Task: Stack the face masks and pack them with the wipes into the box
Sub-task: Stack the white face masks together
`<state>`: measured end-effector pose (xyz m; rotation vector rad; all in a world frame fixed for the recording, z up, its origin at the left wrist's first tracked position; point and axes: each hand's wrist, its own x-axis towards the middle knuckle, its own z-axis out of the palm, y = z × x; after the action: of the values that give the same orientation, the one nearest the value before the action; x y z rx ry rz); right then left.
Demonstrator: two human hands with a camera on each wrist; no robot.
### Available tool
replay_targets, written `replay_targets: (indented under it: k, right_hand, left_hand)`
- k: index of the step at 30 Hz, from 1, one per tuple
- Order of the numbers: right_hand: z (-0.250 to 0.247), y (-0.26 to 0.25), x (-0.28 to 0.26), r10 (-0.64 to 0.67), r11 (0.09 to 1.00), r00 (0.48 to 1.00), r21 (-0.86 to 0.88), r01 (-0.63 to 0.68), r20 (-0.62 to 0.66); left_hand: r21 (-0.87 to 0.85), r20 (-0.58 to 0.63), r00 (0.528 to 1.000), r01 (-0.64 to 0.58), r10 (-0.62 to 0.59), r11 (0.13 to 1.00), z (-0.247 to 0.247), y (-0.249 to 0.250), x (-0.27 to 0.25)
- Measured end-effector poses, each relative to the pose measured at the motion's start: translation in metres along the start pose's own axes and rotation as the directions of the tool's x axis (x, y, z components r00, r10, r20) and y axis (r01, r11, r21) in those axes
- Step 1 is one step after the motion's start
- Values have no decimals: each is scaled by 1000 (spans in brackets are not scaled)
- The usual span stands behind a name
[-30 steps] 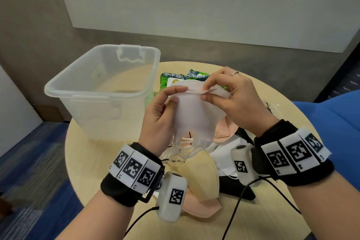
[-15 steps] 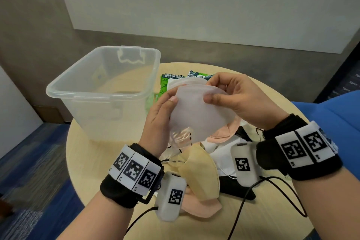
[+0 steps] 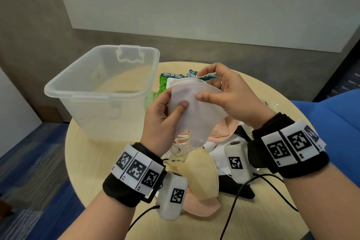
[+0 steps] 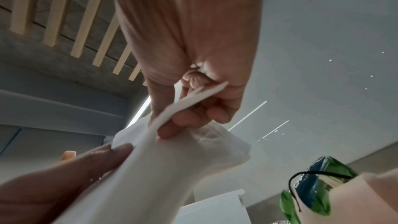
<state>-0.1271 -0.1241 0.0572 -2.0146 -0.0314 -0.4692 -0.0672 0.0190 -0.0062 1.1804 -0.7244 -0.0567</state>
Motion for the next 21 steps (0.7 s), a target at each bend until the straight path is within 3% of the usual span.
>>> replay_targets:
  k: [4,9,13,16,21]
  right_hand:
    - [-1,5,0,12,999,1000,-30,-12,-12]
    - [-5,7,-2,61,929,998,-368,-47,27]
    - [-3,1,-4,105,977,979,-204,-68,177]
    - [-2,4,-3,93,991,991,-110,-82,94]
    - [0,6,2,43,987,999,-156,-41,10]
  left_hand:
    - [33,-3,1000,1,-1,999,-2,-2,0]
    - [35,29,999,-25,24,999,-3,1,-2]
    - [-46,44,999,-31,33,998,-2,4,-3]
    - [-7,57,998,-23,23,1000,-3,3,-3]
    - [80,164,986,26,-38,996,-4,4,-2]
